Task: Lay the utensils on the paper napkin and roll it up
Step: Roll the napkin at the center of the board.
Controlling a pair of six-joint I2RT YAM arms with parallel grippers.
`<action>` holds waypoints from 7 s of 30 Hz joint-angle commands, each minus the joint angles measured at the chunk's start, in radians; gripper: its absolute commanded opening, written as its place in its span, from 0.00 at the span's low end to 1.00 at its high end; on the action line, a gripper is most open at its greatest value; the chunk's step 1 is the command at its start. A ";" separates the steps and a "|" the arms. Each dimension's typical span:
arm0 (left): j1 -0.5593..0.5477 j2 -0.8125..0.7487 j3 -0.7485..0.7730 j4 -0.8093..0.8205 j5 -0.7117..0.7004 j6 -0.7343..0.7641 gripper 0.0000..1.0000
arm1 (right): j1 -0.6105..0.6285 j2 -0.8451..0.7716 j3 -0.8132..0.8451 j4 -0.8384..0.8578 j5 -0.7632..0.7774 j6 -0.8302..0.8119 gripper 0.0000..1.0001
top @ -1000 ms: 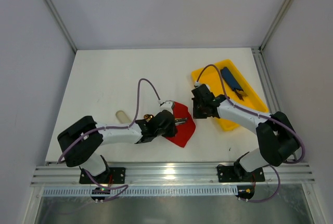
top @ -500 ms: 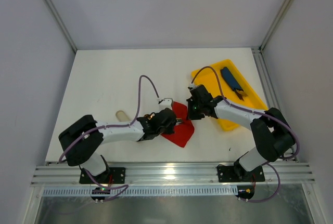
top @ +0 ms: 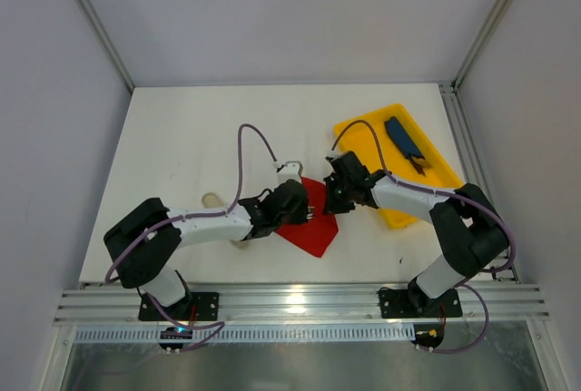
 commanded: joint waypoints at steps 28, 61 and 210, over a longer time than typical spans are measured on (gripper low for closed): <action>0.026 0.165 0.029 0.233 0.051 -0.044 0.00 | -0.004 0.022 -0.003 0.030 -0.023 -0.012 0.04; 0.031 0.202 0.029 0.210 0.074 -0.065 0.00 | -0.116 0.387 0.692 -0.289 -0.277 -0.449 0.61; 0.031 0.106 -0.051 0.210 0.065 -0.090 0.00 | -0.021 0.123 0.223 -0.125 -0.304 -0.270 0.04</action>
